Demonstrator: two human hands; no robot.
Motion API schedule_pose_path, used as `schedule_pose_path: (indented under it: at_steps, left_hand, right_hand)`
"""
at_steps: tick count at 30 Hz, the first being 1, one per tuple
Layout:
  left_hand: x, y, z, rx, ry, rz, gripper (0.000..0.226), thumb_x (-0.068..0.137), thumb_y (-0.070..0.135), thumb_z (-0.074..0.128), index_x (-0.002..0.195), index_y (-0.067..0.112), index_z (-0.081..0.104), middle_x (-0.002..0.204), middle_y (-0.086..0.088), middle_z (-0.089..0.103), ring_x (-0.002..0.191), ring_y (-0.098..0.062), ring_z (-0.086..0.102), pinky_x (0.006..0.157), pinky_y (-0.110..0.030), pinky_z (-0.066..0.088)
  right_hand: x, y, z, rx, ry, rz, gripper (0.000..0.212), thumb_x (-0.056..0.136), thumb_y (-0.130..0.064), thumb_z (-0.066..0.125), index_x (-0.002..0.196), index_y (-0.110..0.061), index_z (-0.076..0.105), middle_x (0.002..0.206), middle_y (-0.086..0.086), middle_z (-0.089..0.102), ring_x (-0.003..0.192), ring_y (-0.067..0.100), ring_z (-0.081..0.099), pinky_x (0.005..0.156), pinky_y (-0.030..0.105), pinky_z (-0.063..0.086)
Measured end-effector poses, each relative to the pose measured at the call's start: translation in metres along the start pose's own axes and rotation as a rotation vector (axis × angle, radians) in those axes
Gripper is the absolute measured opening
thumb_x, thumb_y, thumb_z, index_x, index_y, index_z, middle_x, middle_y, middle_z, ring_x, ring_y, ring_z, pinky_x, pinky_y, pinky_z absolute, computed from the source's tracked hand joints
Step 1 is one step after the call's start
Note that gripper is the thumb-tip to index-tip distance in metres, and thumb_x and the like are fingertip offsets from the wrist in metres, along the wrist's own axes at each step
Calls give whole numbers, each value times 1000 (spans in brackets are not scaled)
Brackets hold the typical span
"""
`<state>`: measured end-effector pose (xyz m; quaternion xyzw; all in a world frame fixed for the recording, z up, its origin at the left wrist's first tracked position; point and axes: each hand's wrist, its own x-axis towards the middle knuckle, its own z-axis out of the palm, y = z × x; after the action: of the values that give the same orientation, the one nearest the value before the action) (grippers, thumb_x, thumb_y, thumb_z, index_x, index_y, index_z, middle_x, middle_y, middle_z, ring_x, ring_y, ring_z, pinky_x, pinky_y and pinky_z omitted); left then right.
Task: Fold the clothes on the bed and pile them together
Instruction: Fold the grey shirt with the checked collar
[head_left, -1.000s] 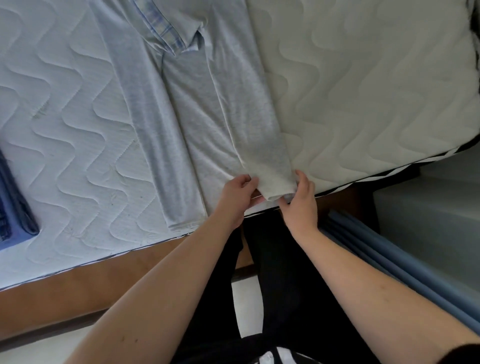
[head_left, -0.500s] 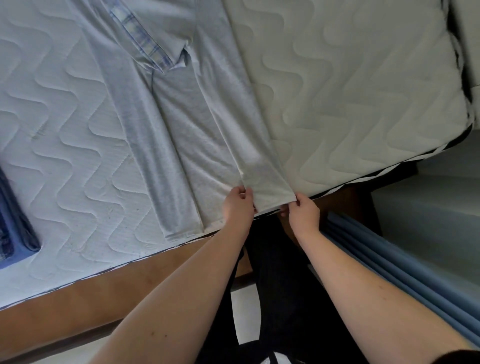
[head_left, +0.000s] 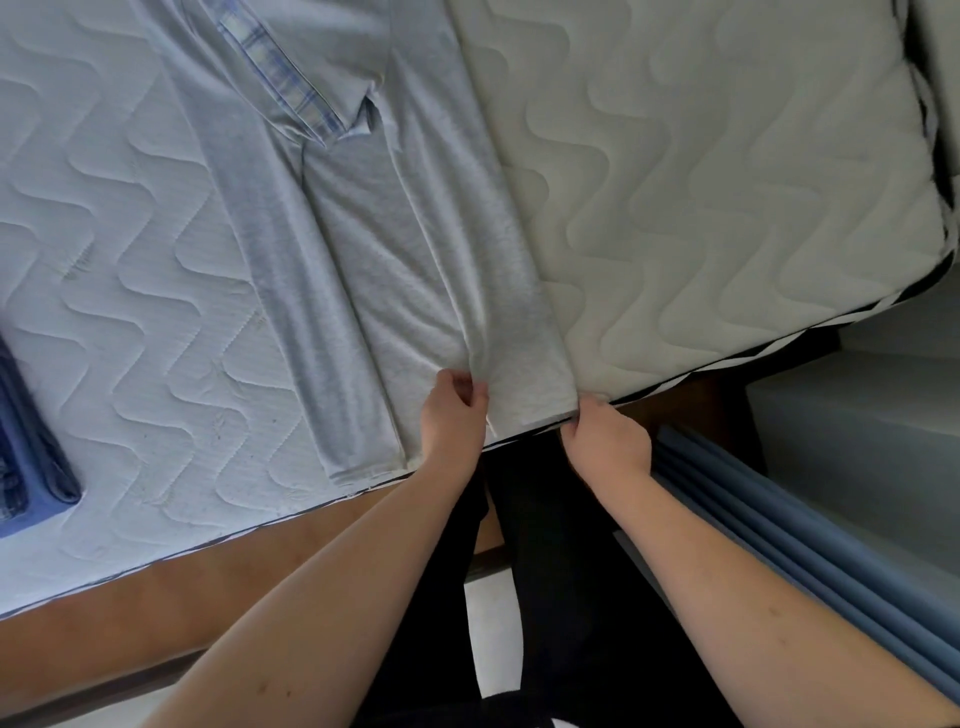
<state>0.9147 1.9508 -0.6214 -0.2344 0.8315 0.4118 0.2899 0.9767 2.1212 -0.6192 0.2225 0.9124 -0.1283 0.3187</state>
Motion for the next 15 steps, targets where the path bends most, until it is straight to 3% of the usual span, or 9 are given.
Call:
schedule_pose_path:
  at_steps: [4, 7, 11, 15]
  left_hand:
    - [28, 25, -11, -30, 111, 102, 31, 92, 31, 62, 121, 20, 57, 99, 4, 64, 87, -9, 61, 75, -20, 47]
    - [62, 54, -19, -77, 142, 73, 37, 92, 31, 64, 124, 16, 57, 98, 7, 65, 86, -8, 60, 79, -22, 46]
    - [108, 81, -28, -236, 74, -19, 30, 86, 30, 72, 110, 14, 66, 94, 4, 70, 88, -14, 67, 84, -31, 56]
    - [138, 94, -40, -237, 93, -25, 10, 87, 25, 69, 92, 17, 69, 88, -2, 72, 83, -22, 70, 81, -42, 59]
  right_hand:
    - [4, 1, -14, 163, 150, -32, 17, 90, -23, 48, 102, -11, 52, 97, 10, 59, 85, 31, 59, 61, 33, 37]
    - [34, -16, -33, 378, 209, -133, 22, 92, -23, 55, 109, -9, 56, 97, 5, 58, 90, 26, 57, 78, 35, 44]
    - [93, -51, -60, 570, 117, -52, 35, 87, -38, 66, 110, -13, 59, 93, 0, 61, 87, 19, 59, 77, 30, 45]
    - [126, -63, -73, 368, 63, 12, 27, 88, -40, 64, 99, -16, 68, 94, 5, 70, 95, 27, 64, 75, 32, 45]
